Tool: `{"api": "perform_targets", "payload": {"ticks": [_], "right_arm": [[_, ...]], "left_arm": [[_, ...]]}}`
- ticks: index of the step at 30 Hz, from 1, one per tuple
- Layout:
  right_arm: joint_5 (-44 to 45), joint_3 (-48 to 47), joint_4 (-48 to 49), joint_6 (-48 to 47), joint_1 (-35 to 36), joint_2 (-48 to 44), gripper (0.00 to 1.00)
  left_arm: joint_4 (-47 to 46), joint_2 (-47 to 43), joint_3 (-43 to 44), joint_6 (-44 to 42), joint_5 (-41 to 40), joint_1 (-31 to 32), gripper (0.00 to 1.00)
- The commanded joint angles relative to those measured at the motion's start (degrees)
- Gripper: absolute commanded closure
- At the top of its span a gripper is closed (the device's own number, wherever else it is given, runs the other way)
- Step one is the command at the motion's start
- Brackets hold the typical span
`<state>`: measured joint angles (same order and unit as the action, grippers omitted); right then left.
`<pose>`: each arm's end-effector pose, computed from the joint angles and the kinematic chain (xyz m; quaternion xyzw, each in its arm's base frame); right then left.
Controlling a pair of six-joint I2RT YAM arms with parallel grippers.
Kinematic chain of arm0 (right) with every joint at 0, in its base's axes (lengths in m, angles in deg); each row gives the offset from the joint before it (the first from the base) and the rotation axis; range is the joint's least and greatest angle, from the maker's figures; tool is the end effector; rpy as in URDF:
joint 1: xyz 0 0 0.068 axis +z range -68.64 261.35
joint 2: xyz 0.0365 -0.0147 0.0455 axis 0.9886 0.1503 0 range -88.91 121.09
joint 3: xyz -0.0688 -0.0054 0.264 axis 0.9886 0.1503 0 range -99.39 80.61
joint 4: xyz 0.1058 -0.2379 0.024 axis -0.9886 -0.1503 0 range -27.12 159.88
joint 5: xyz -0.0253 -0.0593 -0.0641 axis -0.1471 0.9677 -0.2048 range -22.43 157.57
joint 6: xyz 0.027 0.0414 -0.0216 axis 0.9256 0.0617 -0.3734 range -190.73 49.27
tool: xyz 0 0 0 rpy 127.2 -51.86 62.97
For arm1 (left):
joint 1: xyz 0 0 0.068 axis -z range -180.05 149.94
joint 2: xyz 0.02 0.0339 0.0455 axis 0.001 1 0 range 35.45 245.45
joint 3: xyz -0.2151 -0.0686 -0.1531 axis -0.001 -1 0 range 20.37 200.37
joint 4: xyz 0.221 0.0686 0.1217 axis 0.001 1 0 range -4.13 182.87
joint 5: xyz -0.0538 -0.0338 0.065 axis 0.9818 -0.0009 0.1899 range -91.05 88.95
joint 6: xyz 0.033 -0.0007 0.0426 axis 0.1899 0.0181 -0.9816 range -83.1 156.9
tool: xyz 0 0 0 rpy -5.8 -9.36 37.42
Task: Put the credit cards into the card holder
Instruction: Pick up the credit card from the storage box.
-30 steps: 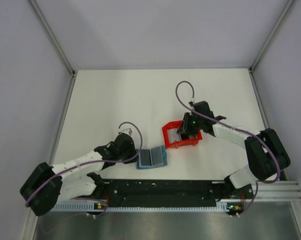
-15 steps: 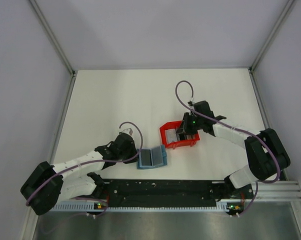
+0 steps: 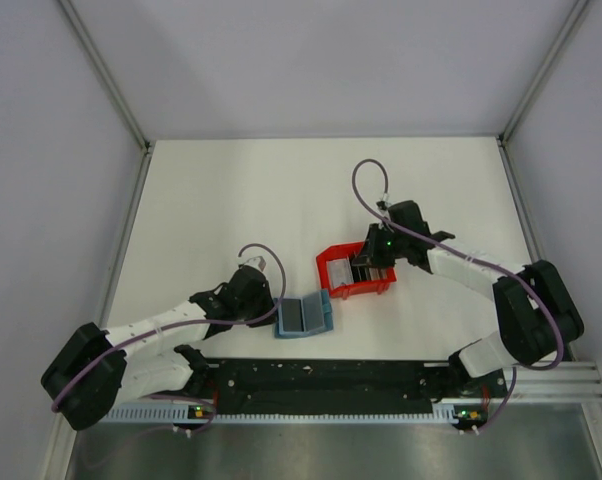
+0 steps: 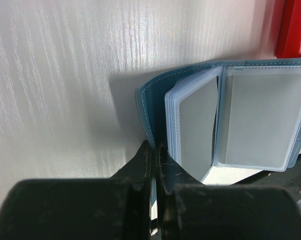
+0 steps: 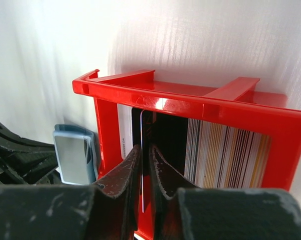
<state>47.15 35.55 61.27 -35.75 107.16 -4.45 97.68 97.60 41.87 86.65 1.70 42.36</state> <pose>0.2591 0.1390 0.1874 0.0102 0.9209 0.3212 0.2204 0.1379 -0.1283 0.1459 -0.0528 0.9451 -0.2474 0.2067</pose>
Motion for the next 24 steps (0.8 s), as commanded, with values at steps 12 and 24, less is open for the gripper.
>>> {"api": "perform_targets", "payload": {"ticks": [12, 24], "right_arm": [[6.4, -2.8, -3.2, -3.7, -0.3, -1.1, 0.94], [9.0, -6.6, -5.3, -4.6, 4.3, 3.9, 0.92]], "left_arm": [[0.7, 0.8, -0.2, -1.1, 0.0, 0.1, 1.00], [0.7, 0.7, -0.1, -1.2, 0.2, 0.1, 1.00]]}}
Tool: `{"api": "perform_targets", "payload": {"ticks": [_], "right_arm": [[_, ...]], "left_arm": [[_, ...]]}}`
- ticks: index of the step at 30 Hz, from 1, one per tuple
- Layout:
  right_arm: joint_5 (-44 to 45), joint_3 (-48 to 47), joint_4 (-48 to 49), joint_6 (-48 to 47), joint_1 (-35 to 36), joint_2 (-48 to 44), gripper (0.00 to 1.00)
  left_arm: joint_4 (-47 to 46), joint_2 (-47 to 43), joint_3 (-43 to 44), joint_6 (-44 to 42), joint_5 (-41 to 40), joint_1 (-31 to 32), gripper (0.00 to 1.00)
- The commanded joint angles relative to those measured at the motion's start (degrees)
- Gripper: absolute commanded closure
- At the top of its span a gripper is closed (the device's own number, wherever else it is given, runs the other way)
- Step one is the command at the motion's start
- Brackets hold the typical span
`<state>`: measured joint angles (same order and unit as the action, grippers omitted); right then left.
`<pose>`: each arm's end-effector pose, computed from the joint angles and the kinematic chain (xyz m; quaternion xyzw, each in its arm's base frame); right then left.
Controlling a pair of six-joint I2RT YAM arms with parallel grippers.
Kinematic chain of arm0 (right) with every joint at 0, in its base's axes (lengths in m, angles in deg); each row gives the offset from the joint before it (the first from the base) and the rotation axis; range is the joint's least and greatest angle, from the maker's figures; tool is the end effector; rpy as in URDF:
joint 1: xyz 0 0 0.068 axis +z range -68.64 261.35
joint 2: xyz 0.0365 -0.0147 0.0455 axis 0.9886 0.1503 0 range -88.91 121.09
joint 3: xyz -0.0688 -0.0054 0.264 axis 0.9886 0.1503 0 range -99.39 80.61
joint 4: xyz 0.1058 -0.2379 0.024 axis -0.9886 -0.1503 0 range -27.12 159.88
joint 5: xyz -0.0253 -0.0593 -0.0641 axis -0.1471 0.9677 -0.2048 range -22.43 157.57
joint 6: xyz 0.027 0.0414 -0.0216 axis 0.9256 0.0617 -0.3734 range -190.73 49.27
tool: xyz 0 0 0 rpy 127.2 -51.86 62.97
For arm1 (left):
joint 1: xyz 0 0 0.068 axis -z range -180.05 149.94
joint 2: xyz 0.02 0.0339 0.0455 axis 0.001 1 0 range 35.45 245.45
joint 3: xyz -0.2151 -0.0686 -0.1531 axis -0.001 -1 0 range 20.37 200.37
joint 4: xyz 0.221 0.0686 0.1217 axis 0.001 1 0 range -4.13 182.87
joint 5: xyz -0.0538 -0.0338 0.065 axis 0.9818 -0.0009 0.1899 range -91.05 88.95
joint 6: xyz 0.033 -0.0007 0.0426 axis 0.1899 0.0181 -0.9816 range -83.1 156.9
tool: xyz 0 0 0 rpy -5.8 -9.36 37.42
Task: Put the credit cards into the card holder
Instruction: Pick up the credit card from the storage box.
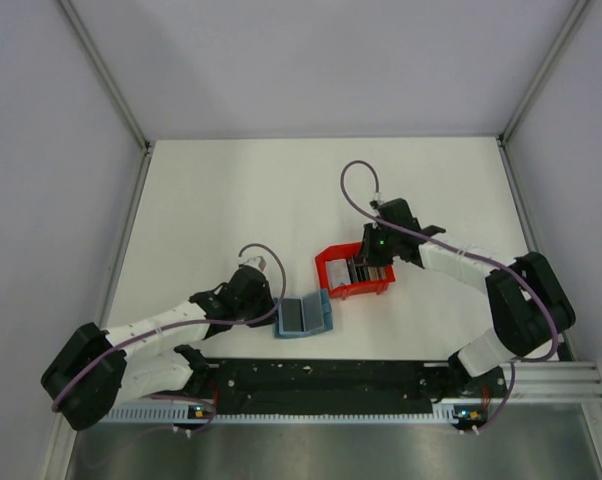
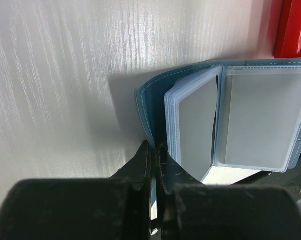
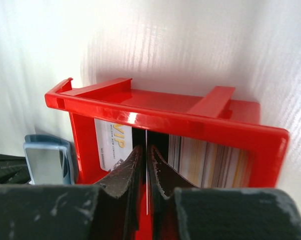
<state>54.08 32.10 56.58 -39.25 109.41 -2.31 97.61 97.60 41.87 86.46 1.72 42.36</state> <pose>0.2626 0.1493 0.1883 -0.0108 0.9380 0.2593 0.2299 0.1380 -0.1283 0.1460 -0.0512 0.9450 -0.2476 0.2074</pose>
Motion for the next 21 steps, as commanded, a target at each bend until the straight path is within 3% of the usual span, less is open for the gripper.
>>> {"api": "perform_targets", "payload": {"ticks": [1, 7, 11, 21], "right_arm": [[2.3, -3.3, -0.8, -1.1, 2.3, 2.3, 0.92], [3.6, -4.0, -1.8, -0.9, 3.1, 4.0, 0.92], [3.9, -4.1, -1.9, -1.0, 3.7, 3.7, 1.00], [12.1, -7.1, -8.5, -3.9, 3.8, -7.0, 1.00]], "left_arm": [[0.8, 0.7, -0.1, -1.0, 0.0, 0.1, 1.00], [0.7, 0.7, -0.2, -1.0, 0.1, 0.0, 1.00], [0.6, 0.7, -0.1, -1.1, 0.1, 0.1, 1.00], [2.8, -0.7, 1.2, -1.3, -0.1, 0.2, 1.00]]}}
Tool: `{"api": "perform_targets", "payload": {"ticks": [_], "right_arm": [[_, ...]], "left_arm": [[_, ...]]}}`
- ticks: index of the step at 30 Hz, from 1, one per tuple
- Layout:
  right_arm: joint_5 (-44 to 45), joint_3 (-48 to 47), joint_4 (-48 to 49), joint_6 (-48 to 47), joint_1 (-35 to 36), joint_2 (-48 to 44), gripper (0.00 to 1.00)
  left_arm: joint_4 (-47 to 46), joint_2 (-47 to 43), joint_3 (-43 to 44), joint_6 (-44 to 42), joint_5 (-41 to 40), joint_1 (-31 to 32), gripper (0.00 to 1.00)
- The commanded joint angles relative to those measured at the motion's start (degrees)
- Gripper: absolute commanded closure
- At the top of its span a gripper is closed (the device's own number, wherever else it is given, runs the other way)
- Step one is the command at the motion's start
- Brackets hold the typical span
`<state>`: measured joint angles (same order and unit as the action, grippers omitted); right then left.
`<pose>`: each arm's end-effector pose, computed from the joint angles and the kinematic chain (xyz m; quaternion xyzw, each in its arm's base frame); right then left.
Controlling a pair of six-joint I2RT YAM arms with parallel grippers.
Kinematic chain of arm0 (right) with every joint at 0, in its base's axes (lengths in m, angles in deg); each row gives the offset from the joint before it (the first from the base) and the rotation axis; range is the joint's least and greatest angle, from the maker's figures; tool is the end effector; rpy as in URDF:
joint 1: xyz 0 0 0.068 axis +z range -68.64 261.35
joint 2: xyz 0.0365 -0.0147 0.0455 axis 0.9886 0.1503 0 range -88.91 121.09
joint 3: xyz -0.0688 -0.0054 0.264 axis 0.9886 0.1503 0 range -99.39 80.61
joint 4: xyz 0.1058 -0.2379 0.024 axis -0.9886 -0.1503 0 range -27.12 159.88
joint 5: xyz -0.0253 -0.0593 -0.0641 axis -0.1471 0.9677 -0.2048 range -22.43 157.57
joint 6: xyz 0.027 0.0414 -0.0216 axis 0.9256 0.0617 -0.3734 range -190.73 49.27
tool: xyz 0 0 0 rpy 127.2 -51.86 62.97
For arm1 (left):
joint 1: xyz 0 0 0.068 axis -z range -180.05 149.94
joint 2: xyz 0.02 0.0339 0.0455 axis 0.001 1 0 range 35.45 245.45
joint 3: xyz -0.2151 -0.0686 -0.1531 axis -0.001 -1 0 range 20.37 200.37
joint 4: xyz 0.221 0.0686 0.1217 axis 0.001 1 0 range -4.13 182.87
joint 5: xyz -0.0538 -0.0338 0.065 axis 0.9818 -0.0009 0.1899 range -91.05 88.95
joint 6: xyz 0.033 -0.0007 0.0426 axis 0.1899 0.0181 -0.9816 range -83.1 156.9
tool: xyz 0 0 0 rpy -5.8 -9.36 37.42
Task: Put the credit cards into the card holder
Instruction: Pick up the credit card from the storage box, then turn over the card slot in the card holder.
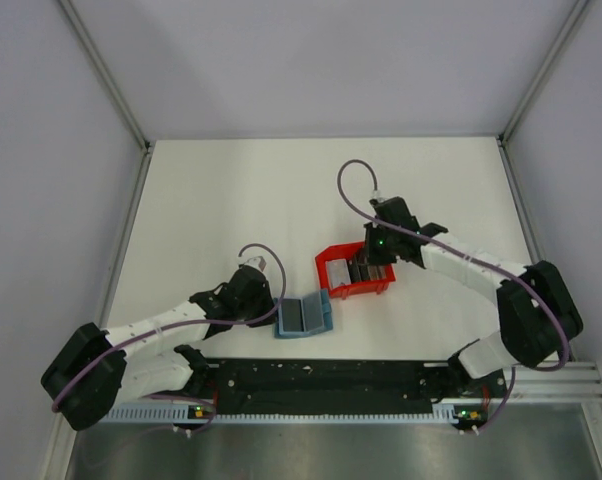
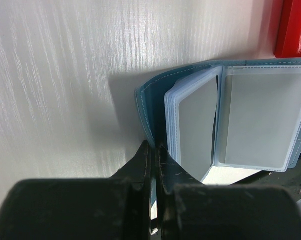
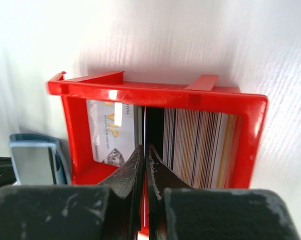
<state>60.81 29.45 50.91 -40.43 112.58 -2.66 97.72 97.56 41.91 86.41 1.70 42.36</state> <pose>0.2560 0.1601 0.1967 -0.0258 0.9494 0.2058 0.2359 0.1380 -0.1283 0.1462 -0.0508 0.9451 -0.2472 0.2075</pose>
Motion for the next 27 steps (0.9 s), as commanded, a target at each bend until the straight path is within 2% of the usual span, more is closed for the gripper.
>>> {"api": "perform_targets", "payload": {"ticks": [1, 8, 13, 20, 27], "right_arm": [[6.0, -4.6, -4.1, -2.8, 0.6, -7.4, 1.00], [5.6, -3.1, -4.5, -0.1, 0.6, -13.9, 1.00], [0.6, 1.8, 1.7, 7.1, 3.0, -18.7, 1.00], [9.5, 9.5, 14.8, 21.0, 17.6, -19.6, 1.00], [18.0, 7.7, 23.7, 29.2, 29.8, -10.6, 1.00]], "left_arm": [[2.8, -0.8, 1.3, -1.3, -0.1, 0.1, 1.00], [4.0, -1.2, 2.3, -1.4, -0.1, 0.1, 1.00], [5.2, -2.3, 3.0, -1.6, 0.2, 0.1, 1.00], [7.3, -5.0, 4.2, -1.6, 0.6, 0.1, 1.00], [7.7, -6.3, 3.6, -0.6, 0.9, 0.2, 1.00]]}}
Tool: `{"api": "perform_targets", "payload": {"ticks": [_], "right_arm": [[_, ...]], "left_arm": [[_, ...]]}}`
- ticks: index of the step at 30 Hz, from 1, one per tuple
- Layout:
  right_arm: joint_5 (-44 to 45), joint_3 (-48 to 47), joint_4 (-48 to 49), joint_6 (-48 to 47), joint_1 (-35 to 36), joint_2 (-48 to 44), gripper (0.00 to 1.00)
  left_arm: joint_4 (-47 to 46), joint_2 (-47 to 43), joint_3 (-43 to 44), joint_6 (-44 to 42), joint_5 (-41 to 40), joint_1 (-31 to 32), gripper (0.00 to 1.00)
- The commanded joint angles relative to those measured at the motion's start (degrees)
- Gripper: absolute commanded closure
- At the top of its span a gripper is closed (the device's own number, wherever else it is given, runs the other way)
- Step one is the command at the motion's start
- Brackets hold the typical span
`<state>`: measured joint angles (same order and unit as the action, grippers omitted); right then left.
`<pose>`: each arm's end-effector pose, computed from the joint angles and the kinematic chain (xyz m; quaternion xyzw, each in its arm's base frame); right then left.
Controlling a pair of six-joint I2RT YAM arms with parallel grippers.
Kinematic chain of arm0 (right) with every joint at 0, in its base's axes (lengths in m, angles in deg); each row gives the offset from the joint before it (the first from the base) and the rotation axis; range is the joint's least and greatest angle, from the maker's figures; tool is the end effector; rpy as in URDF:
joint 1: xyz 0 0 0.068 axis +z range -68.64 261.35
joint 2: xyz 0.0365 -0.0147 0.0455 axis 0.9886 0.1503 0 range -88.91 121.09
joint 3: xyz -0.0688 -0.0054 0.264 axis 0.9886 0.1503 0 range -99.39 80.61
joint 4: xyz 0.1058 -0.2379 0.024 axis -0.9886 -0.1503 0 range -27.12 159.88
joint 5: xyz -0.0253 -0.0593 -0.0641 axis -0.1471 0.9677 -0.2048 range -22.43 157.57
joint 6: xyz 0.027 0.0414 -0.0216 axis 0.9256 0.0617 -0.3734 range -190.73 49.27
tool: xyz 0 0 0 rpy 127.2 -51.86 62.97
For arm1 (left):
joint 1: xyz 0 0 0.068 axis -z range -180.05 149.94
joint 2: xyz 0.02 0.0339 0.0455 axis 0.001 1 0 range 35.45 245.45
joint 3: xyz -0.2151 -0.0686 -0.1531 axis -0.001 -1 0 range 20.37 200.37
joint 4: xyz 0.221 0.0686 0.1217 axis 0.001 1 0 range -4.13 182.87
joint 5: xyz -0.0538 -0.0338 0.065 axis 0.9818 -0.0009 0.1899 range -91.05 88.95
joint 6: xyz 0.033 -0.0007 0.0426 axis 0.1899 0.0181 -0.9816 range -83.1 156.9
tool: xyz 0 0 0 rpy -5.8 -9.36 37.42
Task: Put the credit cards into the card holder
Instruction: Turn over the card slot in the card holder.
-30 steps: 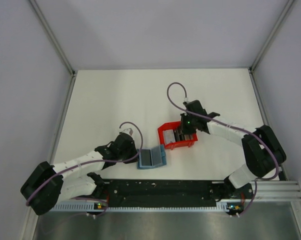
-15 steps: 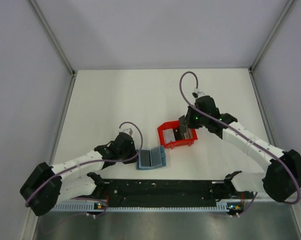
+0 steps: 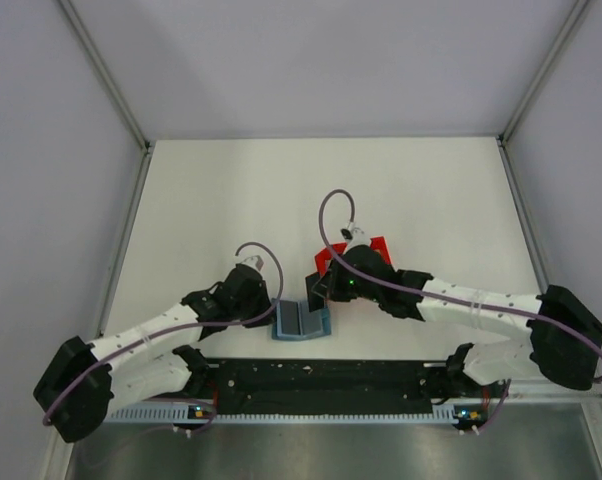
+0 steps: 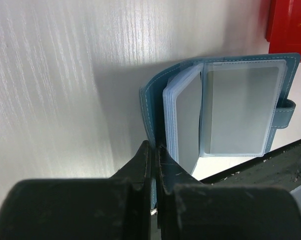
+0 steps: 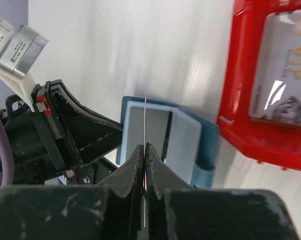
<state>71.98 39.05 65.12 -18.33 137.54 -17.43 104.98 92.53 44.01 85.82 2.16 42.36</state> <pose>0.1517 0.2215 0.2314 -0.0114 0.8852 0.3568 0.2984 0.1320 -0.1232 0.1632 -0.0447 0.9457 -0.2480 0.2053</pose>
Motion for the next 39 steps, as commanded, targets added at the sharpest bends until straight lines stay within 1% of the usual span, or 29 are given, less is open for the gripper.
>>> {"api": "perform_targets", "payload": {"ticks": [1, 5, 10, 17, 30, 33, 39], "right_arm": [[7.8, -2.5, 10.6, 7.3, 6.2, 5.7, 1.00], [9.9, -5.2, 11.3, 9.0, 8.9, 10.8, 1.00], [11.4, -5.1, 16.2, 9.5, 10.6, 13.3, 1.00], [9.7, -7.5, 17.0, 9.2, 11.5, 16.8, 1.00], [8.9, -10.8, 11.7, 7.9, 11.6, 20.7, 1.00], [10.1, -11.5, 9.2, 7.4, 11.7, 20.6, 1.00], [10.7, -10.9, 8.9, 6.5, 11.8, 19.4, 1.00]], "left_arm": [[0.4, -1.5, 1.2, 0.1, 0.4, 0.1, 1.00], [0.2, -2.9, 0.8, 0.7, 0.4, 0.1, 1.00], [-0.3, -4.0, 0.4, 1.3, 0.6, 0.1, 1.00], [-1.1, -3.8, -0.2, 1.3, 1.0, 0.1, 1.00], [-1.3, -3.8, -0.2, 1.2, 0.8, 0.1, 1.00], [-1.3, -3.8, -0.3, 1.2, 0.8, 0.1, 1.00], [-1.1, -3.8, -0.3, 1.0, 0.6, 0.2, 1.00]]}}
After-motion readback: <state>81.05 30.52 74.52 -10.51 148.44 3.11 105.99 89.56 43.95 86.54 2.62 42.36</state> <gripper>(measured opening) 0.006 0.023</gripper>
